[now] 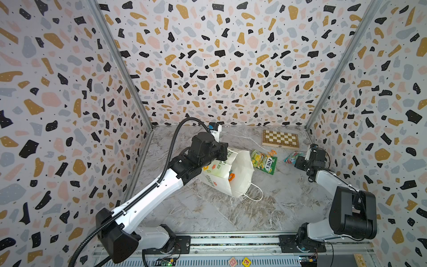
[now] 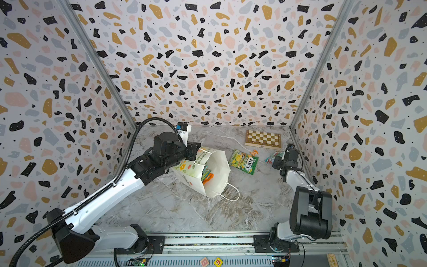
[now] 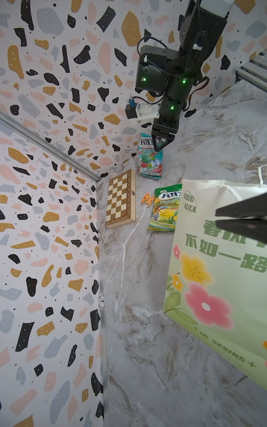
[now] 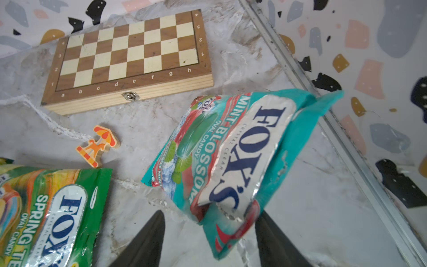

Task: Take the snacks out of the paper bag
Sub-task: 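Lower the teal packet and open the right gripper beside the green packet, then move the open right gripper back into the bag opening toward the remaining packets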

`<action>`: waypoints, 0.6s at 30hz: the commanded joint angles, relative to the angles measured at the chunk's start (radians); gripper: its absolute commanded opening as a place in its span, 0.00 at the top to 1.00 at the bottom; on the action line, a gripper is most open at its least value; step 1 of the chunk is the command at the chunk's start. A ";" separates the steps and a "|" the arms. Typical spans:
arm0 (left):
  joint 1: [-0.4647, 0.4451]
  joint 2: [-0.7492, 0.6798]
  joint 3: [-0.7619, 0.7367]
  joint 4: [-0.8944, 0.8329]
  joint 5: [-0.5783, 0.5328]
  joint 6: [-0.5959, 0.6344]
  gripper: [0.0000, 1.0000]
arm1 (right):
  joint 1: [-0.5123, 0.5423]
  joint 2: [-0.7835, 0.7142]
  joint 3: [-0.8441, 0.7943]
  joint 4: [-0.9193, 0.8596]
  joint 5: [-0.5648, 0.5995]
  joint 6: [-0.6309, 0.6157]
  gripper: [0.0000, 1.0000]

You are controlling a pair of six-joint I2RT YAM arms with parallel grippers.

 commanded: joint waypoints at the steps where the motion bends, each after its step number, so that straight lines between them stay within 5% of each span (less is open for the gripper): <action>1: -0.002 -0.026 0.020 0.023 -0.005 0.010 1.00 | 0.000 -0.080 -0.003 -0.041 0.059 0.056 0.31; 7: -0.002 -0.029 0.019 0.025 -0.006 0.010 1.00 | 0.002 -0.192 -0.005 -0.055 -0.040 0.067 0.28; 18: -0.002 -0.032 0.015 0.034 -0.006 0.005 1.00 | 0.114 -0.386 0.005 -0.011 -0.567 0.049 0.28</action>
